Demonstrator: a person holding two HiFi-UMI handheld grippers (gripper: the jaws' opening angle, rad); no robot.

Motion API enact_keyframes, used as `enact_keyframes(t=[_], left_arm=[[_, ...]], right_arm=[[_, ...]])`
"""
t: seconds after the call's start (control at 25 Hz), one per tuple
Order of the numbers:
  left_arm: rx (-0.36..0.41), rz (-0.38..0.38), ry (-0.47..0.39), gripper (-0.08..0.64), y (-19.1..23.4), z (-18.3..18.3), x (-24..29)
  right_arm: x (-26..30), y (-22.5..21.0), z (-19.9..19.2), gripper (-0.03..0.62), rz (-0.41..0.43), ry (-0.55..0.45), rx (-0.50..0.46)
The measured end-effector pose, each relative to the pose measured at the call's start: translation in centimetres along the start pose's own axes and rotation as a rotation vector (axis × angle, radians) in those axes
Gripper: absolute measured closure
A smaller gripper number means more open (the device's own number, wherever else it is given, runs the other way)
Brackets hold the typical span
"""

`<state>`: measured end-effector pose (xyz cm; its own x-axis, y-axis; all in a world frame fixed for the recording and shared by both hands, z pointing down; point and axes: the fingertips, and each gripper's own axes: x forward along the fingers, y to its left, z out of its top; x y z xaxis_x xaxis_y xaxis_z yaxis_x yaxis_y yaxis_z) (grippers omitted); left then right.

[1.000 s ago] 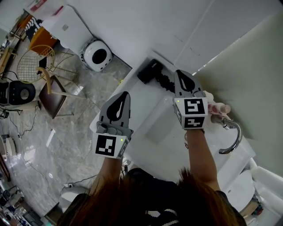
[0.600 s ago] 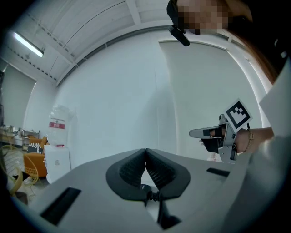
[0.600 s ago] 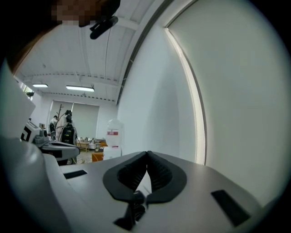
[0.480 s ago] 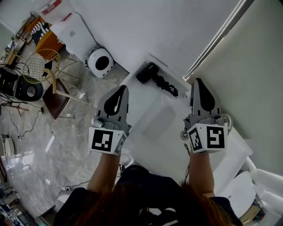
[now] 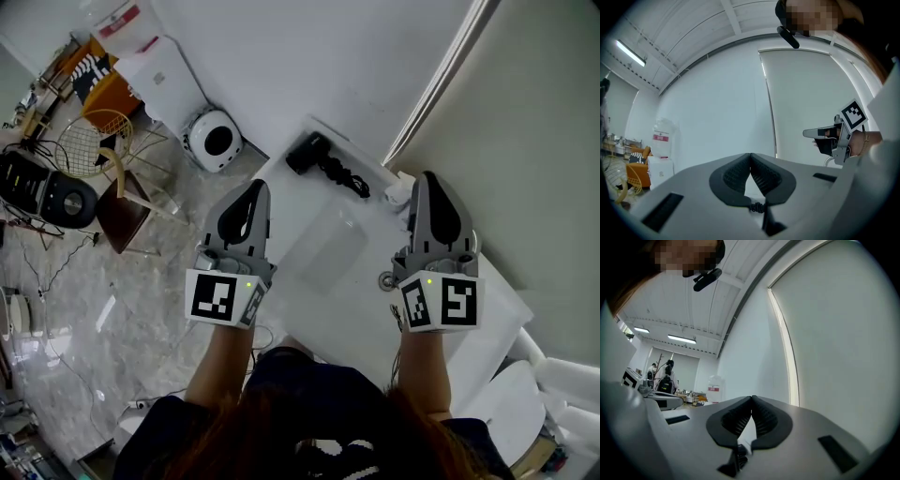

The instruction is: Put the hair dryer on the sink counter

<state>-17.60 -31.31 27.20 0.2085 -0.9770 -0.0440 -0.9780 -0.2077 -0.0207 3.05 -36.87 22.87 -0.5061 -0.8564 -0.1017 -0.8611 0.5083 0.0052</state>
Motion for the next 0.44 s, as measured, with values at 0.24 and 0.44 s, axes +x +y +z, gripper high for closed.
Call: enact_keyframes(t=[0.24, 0.44], left_arm=[[0.001, -0.004, -0.005, 0.541, -1.3, 0.6, -1.1], [0.009, -0.002, -0.014, 0.541, -1.9, 0.7, -1.4]], right_arm=[[-1.7, -0.1, 0.9, 0.578, -0.011, -0.011, -0.013], [-2.6, -0.4, 1.0, 0.578, -0.017, -0.017, -0.014]])
